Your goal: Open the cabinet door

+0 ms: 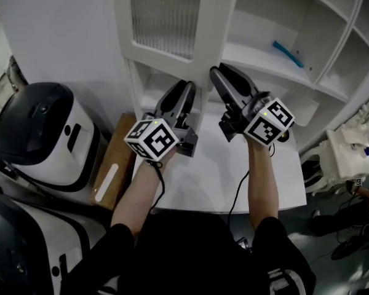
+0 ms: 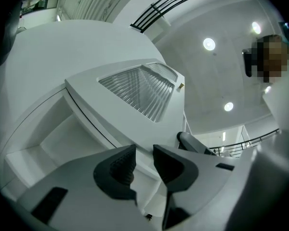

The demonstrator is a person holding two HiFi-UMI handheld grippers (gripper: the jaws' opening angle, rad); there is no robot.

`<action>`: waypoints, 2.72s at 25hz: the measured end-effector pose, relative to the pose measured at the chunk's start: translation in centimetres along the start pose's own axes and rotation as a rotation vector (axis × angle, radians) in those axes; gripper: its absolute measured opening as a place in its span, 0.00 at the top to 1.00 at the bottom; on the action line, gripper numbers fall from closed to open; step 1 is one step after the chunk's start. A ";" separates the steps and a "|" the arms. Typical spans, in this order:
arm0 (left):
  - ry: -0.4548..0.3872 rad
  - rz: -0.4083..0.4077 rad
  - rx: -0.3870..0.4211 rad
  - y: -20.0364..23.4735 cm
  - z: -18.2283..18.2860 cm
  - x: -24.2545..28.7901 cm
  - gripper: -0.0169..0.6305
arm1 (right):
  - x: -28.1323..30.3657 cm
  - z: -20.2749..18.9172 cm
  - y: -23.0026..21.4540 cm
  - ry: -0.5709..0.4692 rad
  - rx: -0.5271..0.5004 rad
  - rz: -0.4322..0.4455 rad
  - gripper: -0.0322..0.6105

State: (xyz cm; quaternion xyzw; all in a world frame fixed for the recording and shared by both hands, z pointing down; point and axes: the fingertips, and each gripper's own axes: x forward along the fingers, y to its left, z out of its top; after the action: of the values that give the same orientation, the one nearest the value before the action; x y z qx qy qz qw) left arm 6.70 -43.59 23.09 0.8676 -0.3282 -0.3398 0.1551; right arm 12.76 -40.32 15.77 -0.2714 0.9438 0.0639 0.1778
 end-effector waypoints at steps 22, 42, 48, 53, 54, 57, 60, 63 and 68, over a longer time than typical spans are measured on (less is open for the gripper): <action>0.018 -0.048 0.022 -1.4 5.3 -9.7 0.84 | 2.9 -1.6 12.0 -0.012 -0.030 -0.020 0.83; 0.096 -0.069 0.086 -2.0 8.7 -13.3 0.94 | 6.2 -2.5 17.1 0.008 -0.043 -0.074 0.81; 0.108 -0.066 0.118 -0.9 10.9 -15.8 0.94 | 8.9 -3.5 19.9 -0.009 -0.052 -0.081 0.79; 0.112 -0.042 0.125 0.7 12.6 -17.8 0.94 | 11.6 -4.6 22.0 -0.009 -0.056 -0.069 0.78; 0.110 -0.036 0.127 1.0 13.1 -18.1 0.95 | 12.1 -4.8 22.4 -0.006 -0.059 -0.064 0.78; 0.103 -0.020 0.135 2.0 14.5 -19.1 0.95 | 13.8 -5.4 23.5 -0.003 -0.072 -0.052 0.78; 0.103 -0.015 0.138 2.8 15.4 -19.9 0.95 | 15.0 -6.1 24.2 -0.010 -0.068 -0.045 0.78; 0.107 -0.018 0.135 3.2 15.8 -20.7 0.95 | 15.8 -6.5 24.5 -0.022 -0.069 -0.050 0.78; 0.135 -0.020 0.112 3.2 15.1 -21.9 0.95 | 15.7 -6.8 24.9 -0.021 -0.106 -0.082 0.78</action>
State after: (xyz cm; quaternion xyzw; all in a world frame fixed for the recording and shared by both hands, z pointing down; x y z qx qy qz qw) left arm -17.33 -31.87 24.45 0.8992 -0.3267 -0.2631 0.1247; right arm -14.98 -28.47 16.84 -0.3181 0.9252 0.1094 0.1755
